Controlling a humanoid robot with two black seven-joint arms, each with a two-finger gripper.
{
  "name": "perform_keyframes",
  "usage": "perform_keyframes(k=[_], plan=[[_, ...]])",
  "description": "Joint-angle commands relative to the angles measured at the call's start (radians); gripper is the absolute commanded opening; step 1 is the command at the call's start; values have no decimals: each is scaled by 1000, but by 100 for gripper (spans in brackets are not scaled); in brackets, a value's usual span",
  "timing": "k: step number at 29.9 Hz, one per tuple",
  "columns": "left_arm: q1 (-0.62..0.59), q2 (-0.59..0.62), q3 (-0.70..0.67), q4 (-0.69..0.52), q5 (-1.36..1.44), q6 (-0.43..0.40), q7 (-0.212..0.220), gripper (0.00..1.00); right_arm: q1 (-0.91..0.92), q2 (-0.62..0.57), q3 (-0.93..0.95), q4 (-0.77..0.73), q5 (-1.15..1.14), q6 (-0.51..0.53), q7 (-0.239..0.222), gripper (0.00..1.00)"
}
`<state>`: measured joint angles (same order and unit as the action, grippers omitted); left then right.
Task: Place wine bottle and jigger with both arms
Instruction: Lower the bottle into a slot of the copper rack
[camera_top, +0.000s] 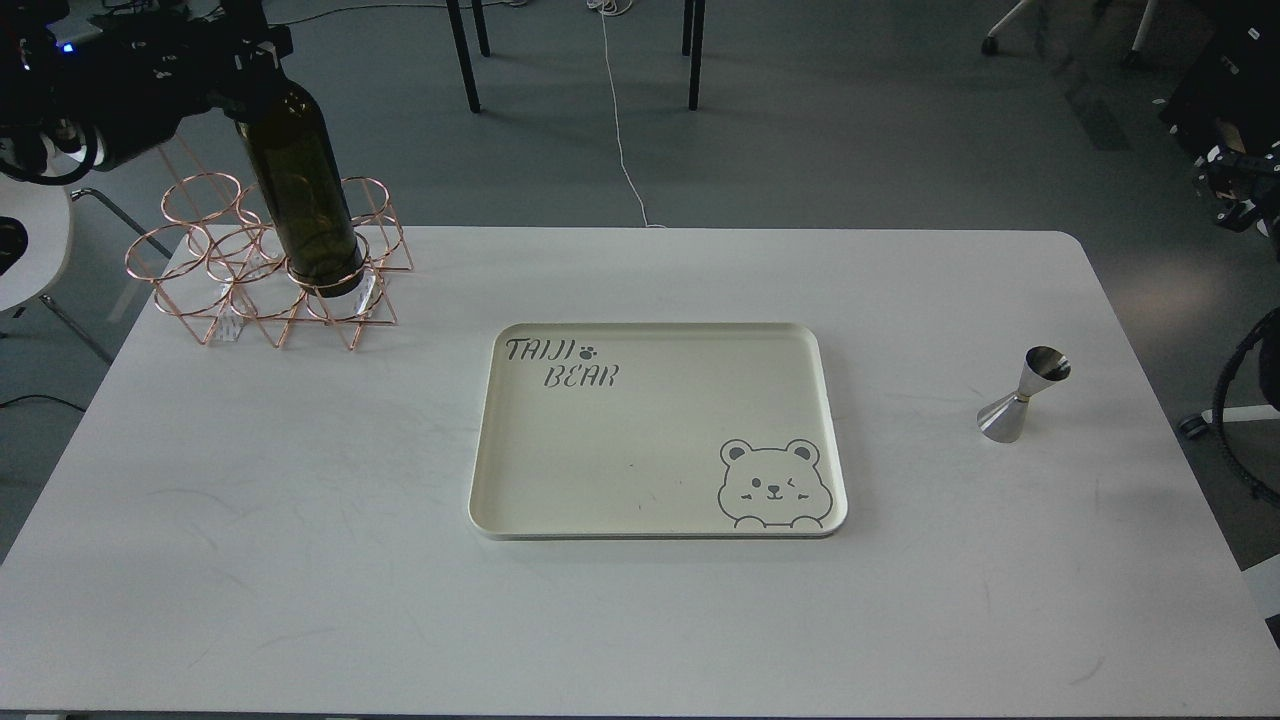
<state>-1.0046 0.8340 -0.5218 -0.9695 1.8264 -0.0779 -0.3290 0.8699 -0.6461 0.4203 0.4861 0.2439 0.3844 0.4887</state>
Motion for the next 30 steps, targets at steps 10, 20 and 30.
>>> perform_keyframes(k=[10,20,30], plan=[[9,-6,78,18,-53,33,-8,12,0,-1,0,0,-12,-1,0,98],[11,-6,83,46,-55,32,-10,22,0,-1,0,2,-14,1,0,98],[32,-7,83,46,-67,33,-10,43,0,-1,0,0,-14,-1,0,98]])
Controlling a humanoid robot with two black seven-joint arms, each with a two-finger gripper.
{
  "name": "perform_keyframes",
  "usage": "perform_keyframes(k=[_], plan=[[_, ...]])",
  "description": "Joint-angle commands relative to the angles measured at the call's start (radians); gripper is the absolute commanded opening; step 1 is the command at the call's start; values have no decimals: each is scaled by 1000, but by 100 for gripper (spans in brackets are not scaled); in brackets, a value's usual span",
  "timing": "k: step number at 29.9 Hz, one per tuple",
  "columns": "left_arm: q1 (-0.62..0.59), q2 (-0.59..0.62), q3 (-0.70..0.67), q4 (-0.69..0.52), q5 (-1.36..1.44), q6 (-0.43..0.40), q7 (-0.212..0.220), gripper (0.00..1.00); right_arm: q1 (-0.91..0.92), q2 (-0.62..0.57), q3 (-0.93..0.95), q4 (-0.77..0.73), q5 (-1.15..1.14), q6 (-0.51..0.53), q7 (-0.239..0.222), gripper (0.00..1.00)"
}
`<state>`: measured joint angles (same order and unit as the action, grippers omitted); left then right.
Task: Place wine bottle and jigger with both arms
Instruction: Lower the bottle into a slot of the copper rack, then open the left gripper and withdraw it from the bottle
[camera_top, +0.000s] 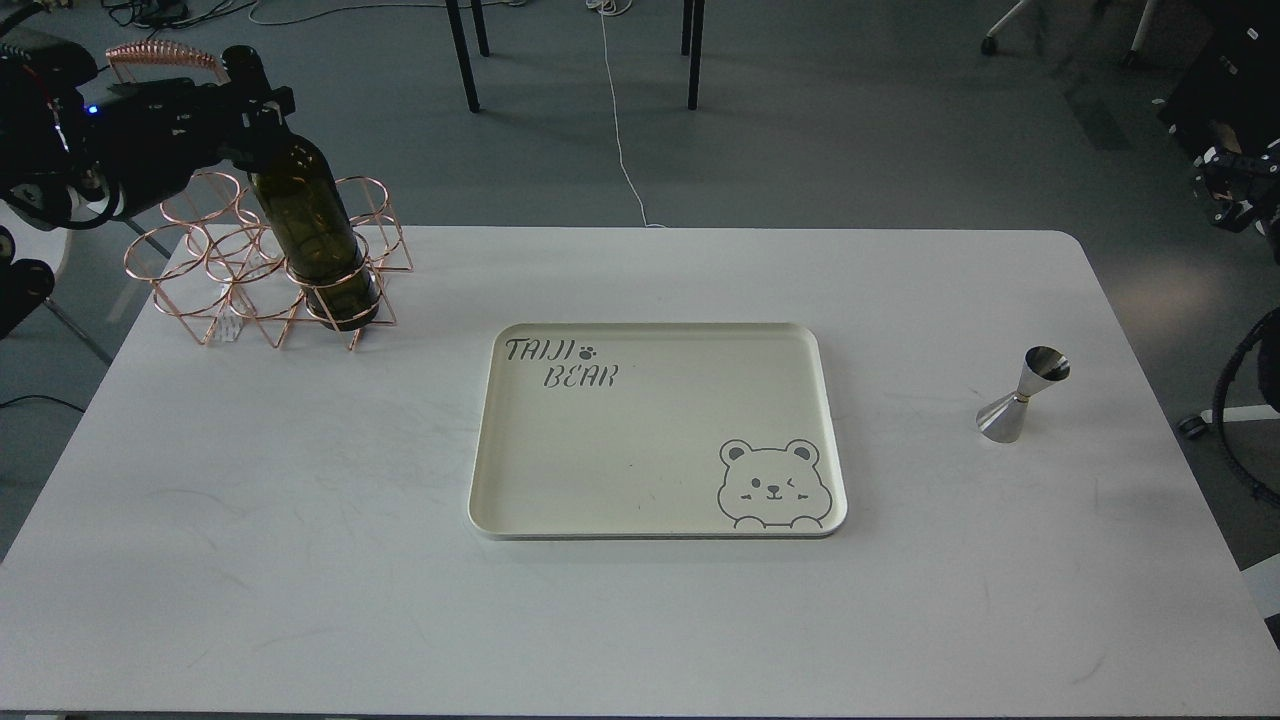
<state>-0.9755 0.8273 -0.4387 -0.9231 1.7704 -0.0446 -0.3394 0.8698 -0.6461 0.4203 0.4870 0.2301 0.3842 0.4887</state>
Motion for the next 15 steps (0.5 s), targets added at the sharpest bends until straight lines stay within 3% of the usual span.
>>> perform_keyframes(k=[1,9,13,15], plan=[[3,-1,0,0,-22,0,0,46,0,-1,0,-1,0,1,0,98],[3,-1,-2,0,-48,3,2,69,0,0,0,1,0,1,0,98],[3,-2,-11,1,-110,80,11,89,0,0,0,-1,0,-1,0,98],[1,-1,-5,4,-193,120,8,94,-2,0,0,-1,0,-1,0,98]])
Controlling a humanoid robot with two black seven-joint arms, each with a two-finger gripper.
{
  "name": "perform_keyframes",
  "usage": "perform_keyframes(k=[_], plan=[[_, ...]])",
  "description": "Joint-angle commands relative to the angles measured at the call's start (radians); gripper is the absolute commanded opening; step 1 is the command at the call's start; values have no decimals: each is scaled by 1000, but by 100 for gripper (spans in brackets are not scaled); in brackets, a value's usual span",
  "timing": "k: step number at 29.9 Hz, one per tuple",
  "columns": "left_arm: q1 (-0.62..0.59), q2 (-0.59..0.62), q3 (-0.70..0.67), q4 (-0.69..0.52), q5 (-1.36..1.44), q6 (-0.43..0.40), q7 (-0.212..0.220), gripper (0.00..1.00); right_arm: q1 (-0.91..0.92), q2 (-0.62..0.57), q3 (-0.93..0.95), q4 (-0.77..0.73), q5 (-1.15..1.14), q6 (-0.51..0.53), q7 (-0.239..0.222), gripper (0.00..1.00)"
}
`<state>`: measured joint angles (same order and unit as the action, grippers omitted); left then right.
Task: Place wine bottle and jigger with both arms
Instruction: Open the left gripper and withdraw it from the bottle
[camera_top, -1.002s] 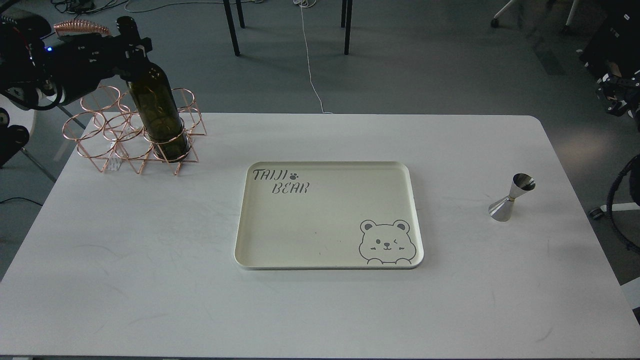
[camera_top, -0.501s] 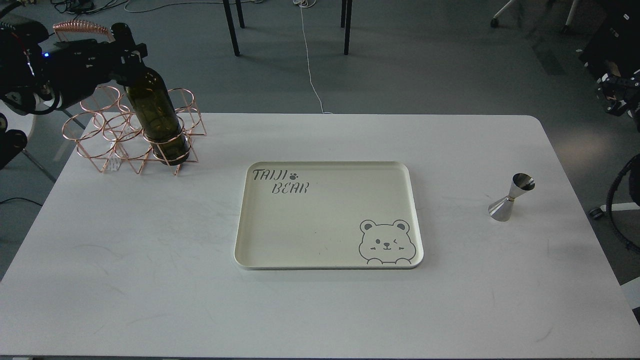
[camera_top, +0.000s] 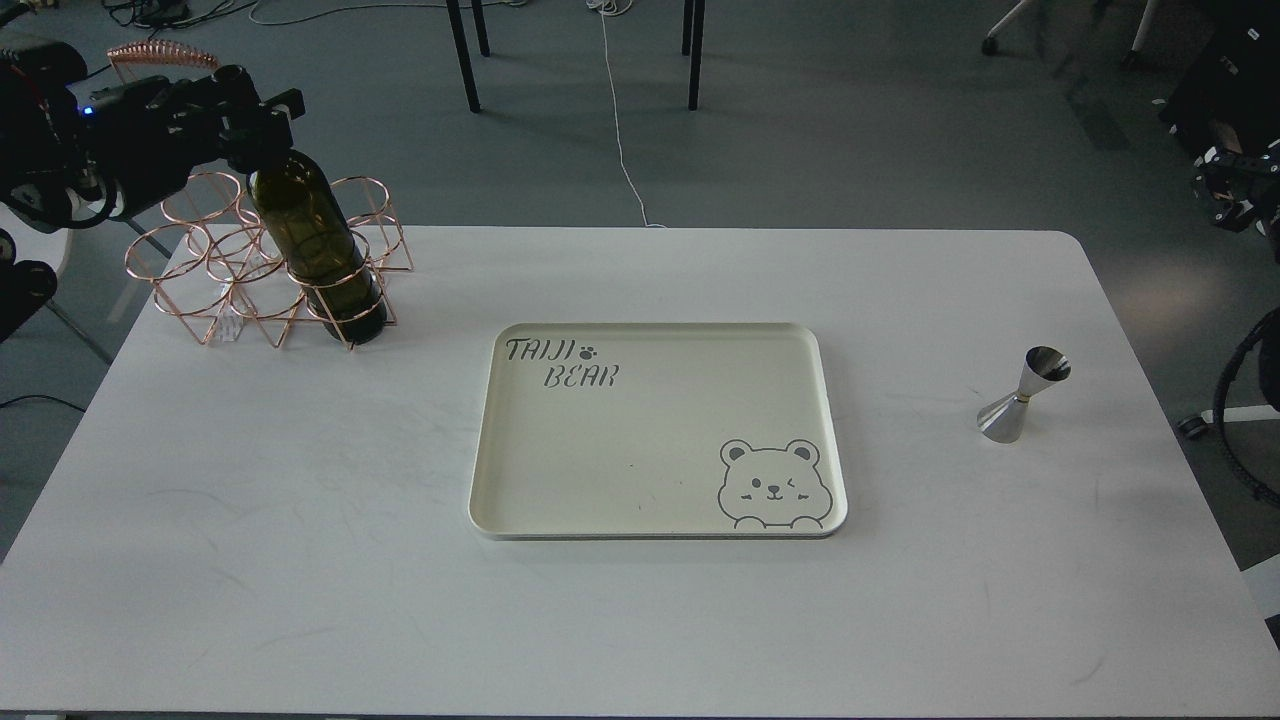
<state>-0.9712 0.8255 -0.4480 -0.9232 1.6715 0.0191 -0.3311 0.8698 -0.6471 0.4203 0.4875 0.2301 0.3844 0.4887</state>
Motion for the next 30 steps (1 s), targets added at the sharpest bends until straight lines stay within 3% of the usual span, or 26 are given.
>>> perform_keyframes(k=[1,8,18,24,27,30], plan=[[-6,1,5,14,-143,64,-3,95,0,1,0,-1,0,-1,0,98],[-14,11,-5,110,-556,67,-9,98,1,3,3,-1,0,-4,0,98],[9,29,0,133,-1182,41,-26,98,1,-6,17,-35,3,-13,0,99],[86,9,-3,145,-1596,32,-26,98,-6,6,25,-73,5,-9,0,99],[123,0,-5,156,-1700,-33,-26,98,-25,9,25,-72,5,-9,0,99],[155,-20,-12,213,-1775,-160,-25,98,-26,9,25,-72,8,-7,0,99]])
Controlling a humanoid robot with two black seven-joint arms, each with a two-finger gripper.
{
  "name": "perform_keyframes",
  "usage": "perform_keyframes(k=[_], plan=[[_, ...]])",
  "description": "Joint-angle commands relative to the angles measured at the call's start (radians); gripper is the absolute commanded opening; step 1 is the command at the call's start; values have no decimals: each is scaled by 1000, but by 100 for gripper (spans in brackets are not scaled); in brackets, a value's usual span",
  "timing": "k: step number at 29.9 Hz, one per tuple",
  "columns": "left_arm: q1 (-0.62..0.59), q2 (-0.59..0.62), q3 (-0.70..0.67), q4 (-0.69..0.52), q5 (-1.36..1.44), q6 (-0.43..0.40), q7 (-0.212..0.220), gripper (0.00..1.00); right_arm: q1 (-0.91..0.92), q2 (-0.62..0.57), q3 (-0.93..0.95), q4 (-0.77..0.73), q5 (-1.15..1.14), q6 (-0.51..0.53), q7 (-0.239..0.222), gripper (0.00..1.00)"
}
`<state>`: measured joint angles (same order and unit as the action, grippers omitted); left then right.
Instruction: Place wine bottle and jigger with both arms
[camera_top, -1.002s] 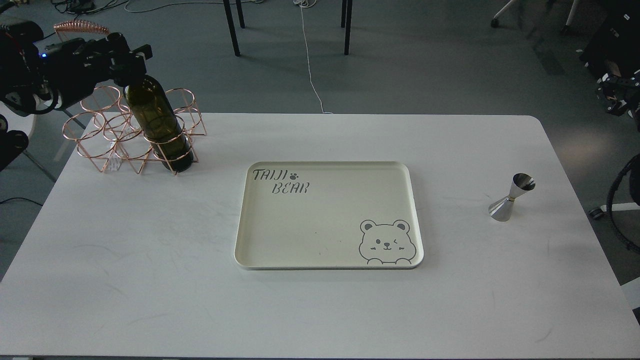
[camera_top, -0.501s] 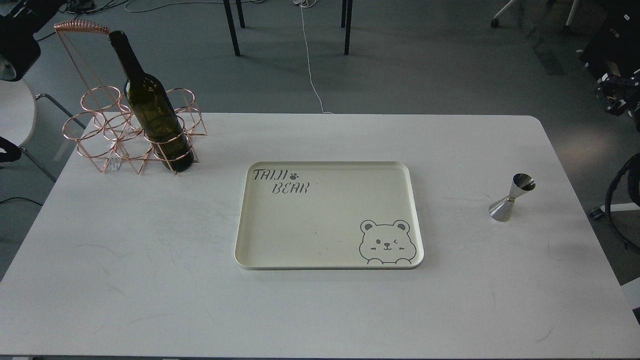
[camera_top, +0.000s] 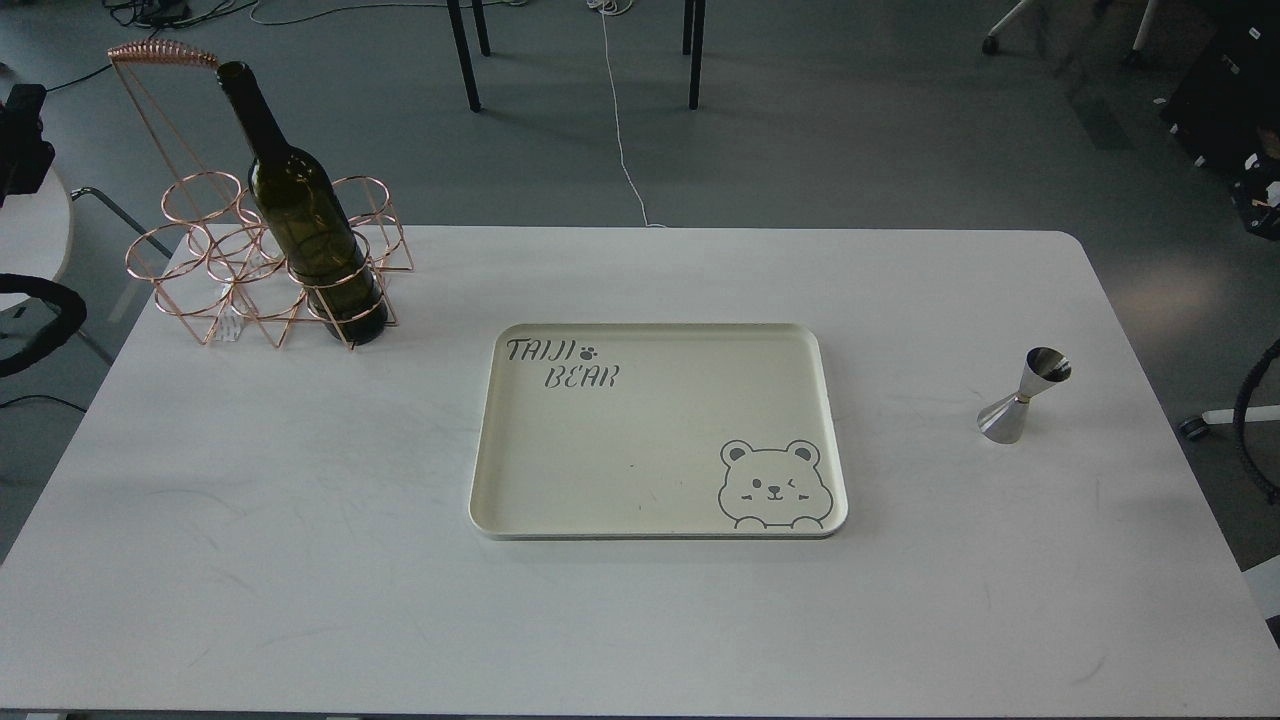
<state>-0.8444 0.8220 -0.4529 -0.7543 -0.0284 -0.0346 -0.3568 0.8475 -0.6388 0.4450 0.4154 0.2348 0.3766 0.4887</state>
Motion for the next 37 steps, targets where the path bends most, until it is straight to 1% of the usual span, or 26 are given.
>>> perform_keyframes(k=[1,3,5,8,10,12,16,19,21,25,31,34,37], plan=[[37,-24,-13,61,-114,-154,1,98,-4,1,0,0,6,4,0,99],[63,-38,-24,99,-209,-249,4,98,-5,1,0,0,9,18,0,99],[83,-53,-33,137,-289,-319,9,98,-5,1,6,-1,20,48,0,99],[106,-96,-41,205,-349,-395,10,98,-33,1,20,-9,73,77,-1,99],[137,-122,-65,220,-372,-433,9,98,-45,13,20,-10,96,84,-16,99],[175,-138,-120,221,-392,-447,10,98,-56,37,21,-10,116,84,-21,99],[241,-178,-249,216,-393,-449,13,98,-90,63,35,-10,185,91,-28,99],[260,-196,-294,213,-393,-449,21,98,-120,86,67,-10,247,102,-58,99],[261,-207,-302,211,-393,-449,22,98,-133,100,89,-10,253,105,-65,99],[258,-214,-302,210,-392,-447,24,98,-136,117,92,-12,250,102,-58,99],[246,-214,-286,210,-378,-446,25,98,-136,116,78,-21,238,110,-59,99],[245,-213,-285,207,-357,-450,15,98,-134,116,72,-17,204,112,-61,99],[242,-214,-288,207,-343,-452,13,98,-134,114,74,-21,199,112,-61,99]])
